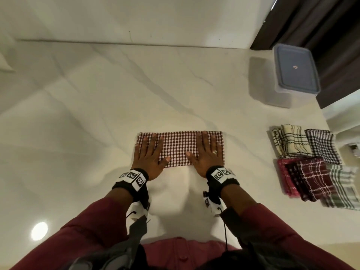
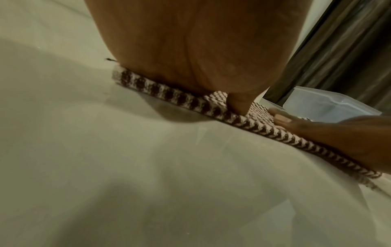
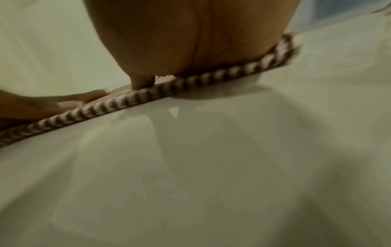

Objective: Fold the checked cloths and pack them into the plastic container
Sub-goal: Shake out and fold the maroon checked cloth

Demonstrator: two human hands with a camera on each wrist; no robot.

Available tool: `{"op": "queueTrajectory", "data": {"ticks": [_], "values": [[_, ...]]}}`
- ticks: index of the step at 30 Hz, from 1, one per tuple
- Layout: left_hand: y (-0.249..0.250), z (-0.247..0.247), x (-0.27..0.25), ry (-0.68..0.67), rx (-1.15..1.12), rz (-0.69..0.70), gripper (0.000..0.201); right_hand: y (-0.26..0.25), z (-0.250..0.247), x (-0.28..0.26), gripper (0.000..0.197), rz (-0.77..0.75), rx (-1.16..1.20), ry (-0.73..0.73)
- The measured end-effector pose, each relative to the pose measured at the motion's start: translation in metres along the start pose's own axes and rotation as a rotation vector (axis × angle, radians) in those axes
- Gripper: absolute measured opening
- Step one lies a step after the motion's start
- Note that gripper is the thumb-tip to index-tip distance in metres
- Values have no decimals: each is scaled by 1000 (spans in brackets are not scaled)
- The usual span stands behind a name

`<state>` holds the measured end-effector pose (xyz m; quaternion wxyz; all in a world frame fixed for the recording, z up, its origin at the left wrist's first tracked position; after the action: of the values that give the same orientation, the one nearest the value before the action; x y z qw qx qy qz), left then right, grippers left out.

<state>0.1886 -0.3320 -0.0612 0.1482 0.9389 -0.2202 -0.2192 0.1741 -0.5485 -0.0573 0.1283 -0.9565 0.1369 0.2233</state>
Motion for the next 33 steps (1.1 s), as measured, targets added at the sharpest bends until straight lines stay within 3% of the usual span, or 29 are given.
{"op": "queueTrajectory", "data": {"ticks": [5, 10, 16, 18, 21, 26, 29, 33], "values": [[0, 3, -3, -7, 12, -7, 89, 21, -14, -9, 87, 89, 119, 42], [0, 5, -10, 8, 15, -21, 97, 26, -32, -12, 101, 387, 555, 124], [4, 0, -15, 27, 4, -23, 102, 22, -46, -9, 70, 488, 789, -78], [10, -7, -19, 113, -18, -5, 106, 14, -51, -12, 62, 463, 812, 1], [24, -12, -26, 194, -87, 77, 104, -14, -57, -23, 52, 282, 717, 109], [32, 3, -28, 93, -70, 132, 87, -70, -39, -37, 48, -29, 505, -16], [33, 6, -30, 109, -77, 135, 84, -78, -20, -36, 42, -62, 440, -78], [31, 4, -30, 120, -122, 141, 82, -75, -15, -31, 32, -83, 485, -32]]}}
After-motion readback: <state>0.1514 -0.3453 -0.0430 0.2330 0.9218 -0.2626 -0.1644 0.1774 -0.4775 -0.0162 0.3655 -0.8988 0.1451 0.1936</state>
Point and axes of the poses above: each hand's wrist, its own x-axis towards the middle knuckle, its own z-axis out of the palm, y = z × x, the point moved 2 cm from there along x, towards the middle knuckle, and after that the axes turned 14 degrees about z, right-handed, at the moved point
